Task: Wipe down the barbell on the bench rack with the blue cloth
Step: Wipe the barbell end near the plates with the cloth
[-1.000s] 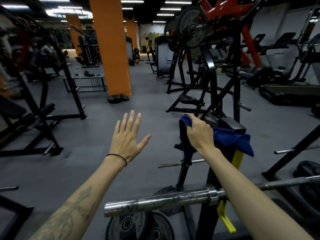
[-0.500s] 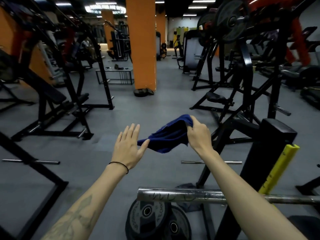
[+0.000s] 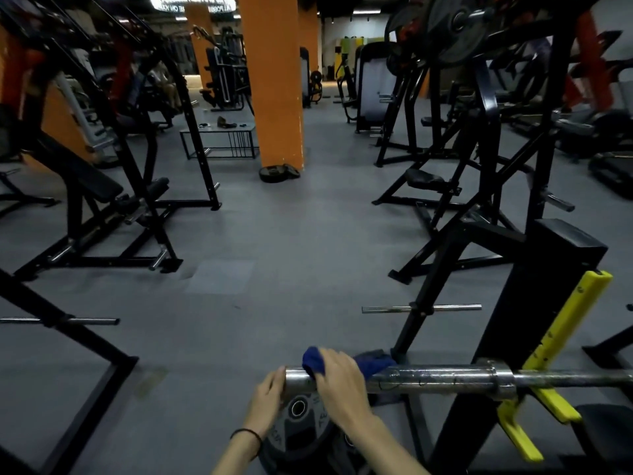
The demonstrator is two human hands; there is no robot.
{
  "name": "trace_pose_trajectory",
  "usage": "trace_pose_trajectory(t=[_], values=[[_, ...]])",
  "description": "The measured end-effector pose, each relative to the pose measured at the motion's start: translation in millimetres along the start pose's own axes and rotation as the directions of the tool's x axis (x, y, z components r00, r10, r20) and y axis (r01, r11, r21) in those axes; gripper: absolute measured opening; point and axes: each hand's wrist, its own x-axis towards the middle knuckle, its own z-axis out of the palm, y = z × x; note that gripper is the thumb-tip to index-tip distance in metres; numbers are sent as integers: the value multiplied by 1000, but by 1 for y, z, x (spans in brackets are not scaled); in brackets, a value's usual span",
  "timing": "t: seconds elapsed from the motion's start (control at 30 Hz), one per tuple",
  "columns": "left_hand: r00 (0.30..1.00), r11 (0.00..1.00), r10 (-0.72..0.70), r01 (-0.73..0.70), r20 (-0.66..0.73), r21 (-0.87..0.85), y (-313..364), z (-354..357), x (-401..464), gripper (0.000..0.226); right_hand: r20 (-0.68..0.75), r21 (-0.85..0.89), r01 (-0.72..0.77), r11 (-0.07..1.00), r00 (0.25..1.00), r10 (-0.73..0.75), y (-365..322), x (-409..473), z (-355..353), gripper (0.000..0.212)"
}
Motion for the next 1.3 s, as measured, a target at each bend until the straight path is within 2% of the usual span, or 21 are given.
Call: trace_pose_trajectory(t=[0.07, 0.13, 0.27, 0.3, 0.47, 0.6, 0.77, 0.97, 1.03, 1.1, 1.17, 1.23, 1.3], values=[[1000, 997, -16, 15, -14, -69, -1, 4, 2, 30, -36, -25, 61, 998, 997, -62, 2, 0, 18, 46], [1000, 994, -23, 23, 0, -105, -3, 6, 4, 29, 45, -81, 102, 991, 994, -99, -4, -4, 29, 55], [1000, 990, -16, 16, 3, -141, -4, 9, 9, 22, 142, -317, 237, 918, 969, -201, -7, -13, 46, 59], [1000, 990, -10, 11, 7, -139, -2, 9, 7, 22, 128, -340, 256, 905, 966, -225, -5, -15, 50, 61], [998, 993, 7, -1, 55, -117, 6, 5, 0, 21, 173, -404, 338, 850, 941, -292, 5, -15, 49, 77], [996, 993, 20, -10, 85, -118, 12, 5, -8, 34, 219, -433, 353, 829, 934, -283, 3, -20, 50, 78], [995, 999, 44, -43, 93, -14, 17, 2, -11, 33, 224, -468, 370, 803, 928, -298, 5, -28, 52, 87], [995, 998, 57, -56, 83, -21, 18, 3, -7, 34, 215, -560, 451, 695, 889, -404, 35, -37, 49, 96], [996, 998, 56, -56, 74, 5, 17, 6, -7, 37, 132, -564, 346, 750, 934, -332, 43, -40, 47, 95], [997, 997, 54, -56, 57, 45, 15, 9, -8, 41, -12, -510, 174, 843, 978, -209, 38, -43, 53, 88], [998, 997, 44, -47, 46, 65, 10, 11, -7, 44, -86, -436, 80, 896, 988, -130, 19, -42, 68, 81], [998, 997, 33, -36, 48, 64, 13, 10, -12, 41, -72, -407, 155, 900, 977, -201, 1, -41, 84, 76], [997, 998, 37, -40, 68, 48, 19, 7, -19, 41, 0, -460, 314, 831, 935, -353, 6, -41, 86, 73]])
